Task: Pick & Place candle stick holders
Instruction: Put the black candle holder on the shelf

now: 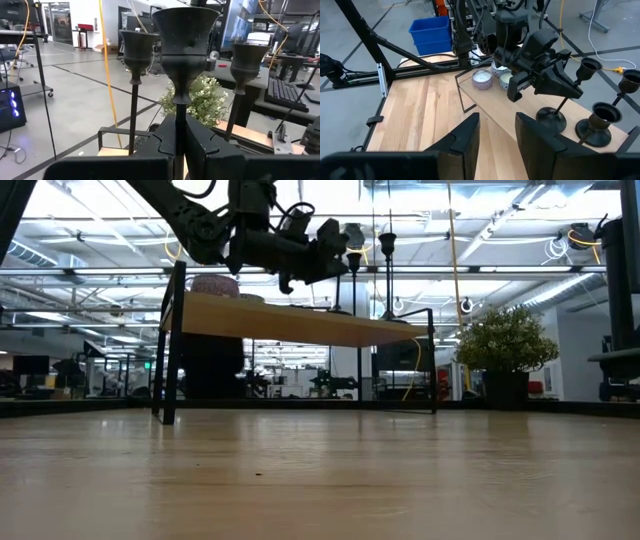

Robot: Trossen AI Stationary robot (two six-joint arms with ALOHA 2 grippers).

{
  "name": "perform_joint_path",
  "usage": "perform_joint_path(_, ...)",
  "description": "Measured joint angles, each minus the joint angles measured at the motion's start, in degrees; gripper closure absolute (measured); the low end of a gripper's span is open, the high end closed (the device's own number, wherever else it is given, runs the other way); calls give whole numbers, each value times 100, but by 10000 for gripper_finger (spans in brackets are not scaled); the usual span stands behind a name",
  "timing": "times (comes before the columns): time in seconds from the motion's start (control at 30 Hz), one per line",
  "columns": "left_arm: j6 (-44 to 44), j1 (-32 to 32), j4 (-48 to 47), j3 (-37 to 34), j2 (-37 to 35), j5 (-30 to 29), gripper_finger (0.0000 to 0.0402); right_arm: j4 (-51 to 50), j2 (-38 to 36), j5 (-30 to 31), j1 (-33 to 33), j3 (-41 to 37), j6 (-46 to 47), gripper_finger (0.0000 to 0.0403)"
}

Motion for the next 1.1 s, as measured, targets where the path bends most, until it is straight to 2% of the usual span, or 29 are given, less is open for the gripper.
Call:
perform_joint_path(0.6,-115,-1,-249,2,-7,52,388,35,0,0,0,0,-2,287)
perform_joint_path(1.1,-172,-2,-573,2,-2,29,367,35,0,-17,-1,0,-4,287)
